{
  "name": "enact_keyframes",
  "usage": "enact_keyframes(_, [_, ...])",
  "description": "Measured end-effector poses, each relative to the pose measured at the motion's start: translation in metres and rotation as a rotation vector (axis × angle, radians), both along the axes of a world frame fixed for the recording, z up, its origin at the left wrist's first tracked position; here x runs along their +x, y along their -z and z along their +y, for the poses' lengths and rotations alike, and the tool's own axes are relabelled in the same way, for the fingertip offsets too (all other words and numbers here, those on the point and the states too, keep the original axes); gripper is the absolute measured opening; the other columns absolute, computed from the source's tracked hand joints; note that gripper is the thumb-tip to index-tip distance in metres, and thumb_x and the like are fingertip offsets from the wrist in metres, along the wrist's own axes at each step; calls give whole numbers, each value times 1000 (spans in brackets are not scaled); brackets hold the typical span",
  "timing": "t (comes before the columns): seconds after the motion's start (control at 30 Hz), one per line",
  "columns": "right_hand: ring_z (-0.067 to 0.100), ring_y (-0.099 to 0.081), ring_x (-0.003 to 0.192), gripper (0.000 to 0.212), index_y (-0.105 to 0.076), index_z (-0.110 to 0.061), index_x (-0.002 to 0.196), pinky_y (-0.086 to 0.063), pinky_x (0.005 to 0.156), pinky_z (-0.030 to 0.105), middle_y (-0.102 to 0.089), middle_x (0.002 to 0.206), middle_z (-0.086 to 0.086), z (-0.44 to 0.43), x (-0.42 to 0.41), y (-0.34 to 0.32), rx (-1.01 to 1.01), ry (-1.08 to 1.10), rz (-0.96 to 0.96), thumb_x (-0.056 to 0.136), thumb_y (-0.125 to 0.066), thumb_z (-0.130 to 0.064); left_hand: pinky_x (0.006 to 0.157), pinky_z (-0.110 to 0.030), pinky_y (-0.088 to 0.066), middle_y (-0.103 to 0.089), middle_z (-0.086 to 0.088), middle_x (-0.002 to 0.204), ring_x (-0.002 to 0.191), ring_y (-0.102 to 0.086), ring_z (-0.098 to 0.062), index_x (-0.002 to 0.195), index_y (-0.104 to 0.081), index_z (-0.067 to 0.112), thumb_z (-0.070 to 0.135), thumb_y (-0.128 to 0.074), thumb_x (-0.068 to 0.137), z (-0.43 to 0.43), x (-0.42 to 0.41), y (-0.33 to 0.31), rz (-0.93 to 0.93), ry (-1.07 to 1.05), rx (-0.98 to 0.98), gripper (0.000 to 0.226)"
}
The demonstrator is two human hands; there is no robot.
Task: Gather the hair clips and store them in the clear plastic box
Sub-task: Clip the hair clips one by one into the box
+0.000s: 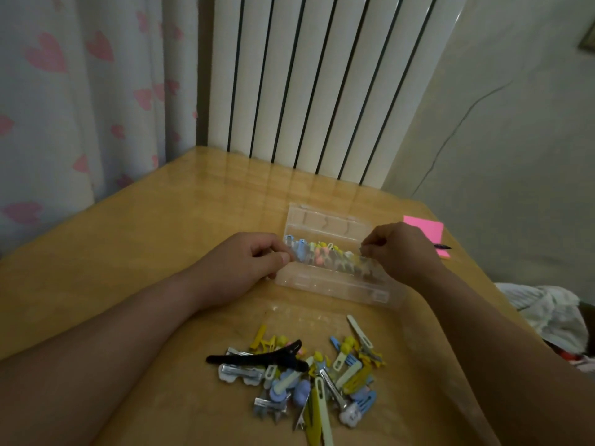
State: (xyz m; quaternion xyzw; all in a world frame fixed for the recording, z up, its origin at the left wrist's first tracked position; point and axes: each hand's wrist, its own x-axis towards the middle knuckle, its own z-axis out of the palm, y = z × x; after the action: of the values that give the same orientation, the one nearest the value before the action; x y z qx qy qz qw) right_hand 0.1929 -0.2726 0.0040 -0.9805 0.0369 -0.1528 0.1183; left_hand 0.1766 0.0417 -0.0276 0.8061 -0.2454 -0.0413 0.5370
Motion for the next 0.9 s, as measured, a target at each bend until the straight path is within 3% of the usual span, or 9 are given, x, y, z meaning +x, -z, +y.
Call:
enact_keyframes(0.1, [8,-67,80,15,-82,-26,99,-61,80,39,-76,88,-11,-1,-5,-2,43,-9,-6,98,-72,-37,69,-10,-48,-71,6,78,74,-64,-1,100,-79,28,26,-65,103,0,1,1,1,-1,-2,14])
enact_keyframes(0.2, [3,-64,77,20,-81,-21,99,-52,68,28,-70,83,-13,3,-19,-5,149,-31,-140,101,-69,-38,69,-10,-47,-70,7,77,74,-64,-2,100,-79,29,25,-65,103,0,1,1,0,-3,2,14])
enact_keyframes(0.4, [7,-64,79,14,-79,-23,95,-54,71,31,-70,85,-11,23,-58,-8,299,-148,-277,100,-71,-33,71,-10,-49,-71,6,80,76,-64,-3,101,-80,30,25,-65,103,-1,-1,0,1,-6,6,16])
enact_keyframes(0.6, [4,-65,75,9,-77,-33,94,-49,65,23,-71,80,-14,29,-80,-20,279,-325,-50,98,-71,-38,71,-7,-47,-73,-2,86,77,-65,-1,105,-80,28,23,-64,104,-1,-5,-3,-31,-16,41,17])
enact_keyframes(0.9, [9,-74,73,15,-70,-29,94,-63,69,34,-77,86,-6,42,-103,-45,55,-389,601,94,-75,-43,73,-8,-49,-74,-2,86,78,-67,-5,105,-79,25,22,-63,104,0,-6,-4,-51,-11,54,16])
